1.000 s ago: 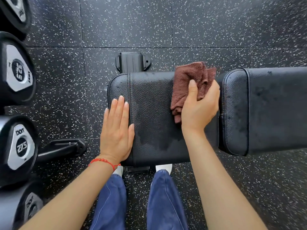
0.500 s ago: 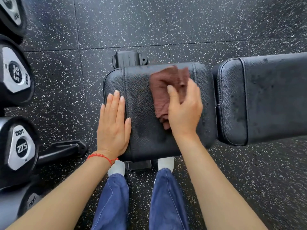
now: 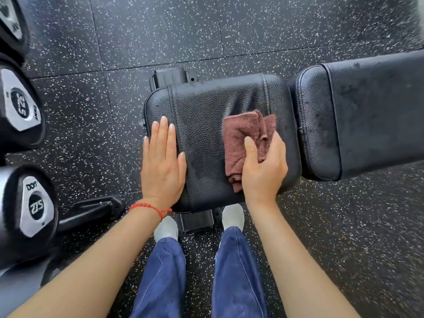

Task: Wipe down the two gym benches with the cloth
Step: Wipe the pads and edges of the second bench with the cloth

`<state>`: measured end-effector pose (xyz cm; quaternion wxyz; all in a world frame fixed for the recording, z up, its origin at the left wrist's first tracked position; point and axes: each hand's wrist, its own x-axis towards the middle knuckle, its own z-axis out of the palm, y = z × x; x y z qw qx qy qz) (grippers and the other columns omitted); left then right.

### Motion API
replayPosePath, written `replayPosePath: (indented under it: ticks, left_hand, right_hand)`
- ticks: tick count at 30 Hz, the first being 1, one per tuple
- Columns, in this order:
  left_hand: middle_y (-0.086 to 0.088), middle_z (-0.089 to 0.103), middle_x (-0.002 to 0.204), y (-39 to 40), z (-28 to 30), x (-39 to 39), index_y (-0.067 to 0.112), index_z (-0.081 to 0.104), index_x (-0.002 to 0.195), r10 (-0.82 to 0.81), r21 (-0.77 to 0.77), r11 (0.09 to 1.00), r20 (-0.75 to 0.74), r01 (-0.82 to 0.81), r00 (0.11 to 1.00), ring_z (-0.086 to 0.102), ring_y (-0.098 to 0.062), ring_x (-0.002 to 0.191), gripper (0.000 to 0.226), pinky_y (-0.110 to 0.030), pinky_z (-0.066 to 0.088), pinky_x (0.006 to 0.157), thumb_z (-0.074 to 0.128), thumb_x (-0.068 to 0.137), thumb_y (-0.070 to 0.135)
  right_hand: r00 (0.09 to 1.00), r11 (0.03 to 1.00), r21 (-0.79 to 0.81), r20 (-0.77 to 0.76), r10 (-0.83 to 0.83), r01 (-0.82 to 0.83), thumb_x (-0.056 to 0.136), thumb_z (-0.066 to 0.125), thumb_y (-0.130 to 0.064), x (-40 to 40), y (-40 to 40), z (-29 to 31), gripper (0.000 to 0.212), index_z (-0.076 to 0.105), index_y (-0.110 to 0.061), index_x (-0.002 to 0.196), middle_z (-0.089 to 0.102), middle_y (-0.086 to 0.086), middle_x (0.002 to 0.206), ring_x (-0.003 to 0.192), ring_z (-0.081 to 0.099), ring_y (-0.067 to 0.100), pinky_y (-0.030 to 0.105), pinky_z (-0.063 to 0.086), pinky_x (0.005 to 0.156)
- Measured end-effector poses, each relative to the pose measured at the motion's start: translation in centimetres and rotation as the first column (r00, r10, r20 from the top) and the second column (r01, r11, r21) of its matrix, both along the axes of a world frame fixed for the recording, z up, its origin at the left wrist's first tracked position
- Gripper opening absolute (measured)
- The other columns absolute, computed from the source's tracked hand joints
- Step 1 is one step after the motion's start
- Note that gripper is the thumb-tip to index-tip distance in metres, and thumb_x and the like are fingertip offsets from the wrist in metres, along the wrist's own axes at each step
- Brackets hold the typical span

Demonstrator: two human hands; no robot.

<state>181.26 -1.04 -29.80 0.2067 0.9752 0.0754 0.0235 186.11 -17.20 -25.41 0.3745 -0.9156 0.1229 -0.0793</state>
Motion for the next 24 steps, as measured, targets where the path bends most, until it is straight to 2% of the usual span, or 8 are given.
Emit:
replayPosePath:
  ticks: [2, 5, 7, 10, 12, 17, 21, 24]
  left_hand:
    - [-0.022, 0.023, 0.15, 0.2, 0.2, 0.0, -0.007, 0.028, 0.141, -0.011, -0.02, 1.0, 0.006, 0.012, 1.0, 0.013, -0.031, 0.14, 0.052, -0.045, 0.01, 0.114, 0.029, 0.096, 0.02]
    - [-0.022, 0.025, 0.149, 0.5, 0.6, -0.3, -0.006, 0.032, 0.139, -0.032, -0.064, 0.997, 0.013, 0.032, 0.999, 0.016, -0.032, 0.14, 0.051, -0.044, 0.011, 0.113, 0.029, 0.095, 0.018]
    - [-0.022, 0.025, 0.149, 0.7, 0.8, -0.8, -0.006, 0.033, 0.139, -0.054, -0.076, 0.996, 0.006, 0.055, 0.998, 0.017, -0.033, 0.139, 0.05, -0.045, 0.013, 0.112, 0.029, 0.094, 0.017]
    - [-0.022, 0.025, 0.149, 0.8, 1.1, -1.6, -0.005, 0.034, 0.139, -0.088, -0.085, 0.993, -0.022, 0.086, 0.996, 0.017, -0.034, 0.139, 0.052, -0.045, 0.015, 0.112, 0.03, 0.093, 0.019]
    - [-0.024, 0.025, 0.149, 0.7, 1.4, -1.9, -0.005, 0.034, 0.139, -0.101, -0.083, 0.992, -0.035, 0.098, 0.994, 0.018, -0.036, 0.139, 0.053, -0.047, 0.016, 0.111, 0.031, 0.093, 0.021]
    - [-0.024, 0.024, 0.149, -0.3, 1.8, -2.6, -0.005, 0.035, 0.138, -0.079, -0.08, 0.994, -0.057, 0.074, 0.995, 0.018, -0.037, 0.139, 0.055, -0.047, 0.016, 0.111, 0.032, 0.094, 0.027]
    - [-0.024, 0.023, 0.149, -1.7, 1.8, -3.0, -0.004, 0.035, 0.139, -0.043, -0.054, 0.998, -0.076, 0.039, 0.996, 0.017, -0.037, 0.139, 0.056, -0.051, 0.017, 0.11, 0.032, 0.094, 0.029]
    - [-0.025, 0.024, 0.149, -3.4, 2.2, -3.3, -0.004, 0.036, 0.138, -0.015, -0.026, 1.0, -0.073, 0.013, 0.997, 0.018, -0.037, 0.138, 0.056, -0.053, 0.018, 0.109, 0.033, 0.093, 0.028]
  right_hand:
    - [0.999, 0.999, 0.009, -0.008, 0.052, -0.052, 0.086, 0.054, -0.035, -1.5, 1.4, -0.1, 0.053, 0.053, 0.009, 0.116, 0.061, 0.019, 0.103, 0.098, 0.052, 0.023, 0.015, 0.033, 0.084]
    - [0.983, 0.983, 0.018, -0.03, 0.183, -0.182, 0.088, 0.051, -0.042, -3.9, 3.0, -0.5, 0.056, 0.054, 0.006, 0.117, 0.061, 0.017, 0.099, 0.093, 0.057, 0.029, 0.03, 0.043, 0.083]
    - [0.968, 0.969, 0.022, -0.037, 0.248, -0.247, 0.09, 0.047, -0.045, -5.0, 3.4, -0.5, 0.056, 0.055, 0.003, 0.118, 0.061, 0.015, 0.098, 0.092, 0.057, 0.03, 0.031, 0.044, 0.081]
    - [0.966, 0.968, 0.026, -0.063, 0.252, -0.251, 0.088, 0.048, -0.044, -5.2, 3.1, -0.4, 0.055, 0.054, 0.001, 0.119, 0.06, 0.014, 0.098, 0.092, 0.057, 0.031, 0.033, 0.043, 0.079]
    - [0.971, 0.973, 0.024, -0.066, 0.23, -0.229, 0.087, 0.049, -0.042, -5.0, 2.1, -0.3, 0.055, 0.054, 0.001, 0.12, 0.06, 0.015, 0.099, 0.093, 0.057, 0.031, 0.033, 0.042, 0.08]
    - [0.997, 1.0, -0.011, -0.071, -0.004, 0.003, 0.087, 0.057, -0.034, -4.0, -3.9, 0.1, 0.044, 0.055, -0.001, 0.116, 0.059, 0.012, 0.103, 0.096, 0.053, 0.024, 0.015, 0.03, 0.079]
    - [0.995, 0.997, -0.028, -0.07, -0.068, 0.066, 0.087, 0.056, -0.03, -3.0, -8.3, 0.1, 0.038, 0.056, -0.003, 0.113, 0.06, 0.011, 0.104, 0.094, 0.052, 0.017, 0.015, 0.031, 0.079]
    - [0.993, 0.996, 0.039, -0.09, -0.075, 0.078, 0.086, 0.056, -0.031, -2.7, -9.5, 0.3, 0.034, 0.056, -0.008, 0.111, 0.062, 0.006, 0.103, 0.093, 0.054, 0.016, 0.016, 0.033, 0.078]
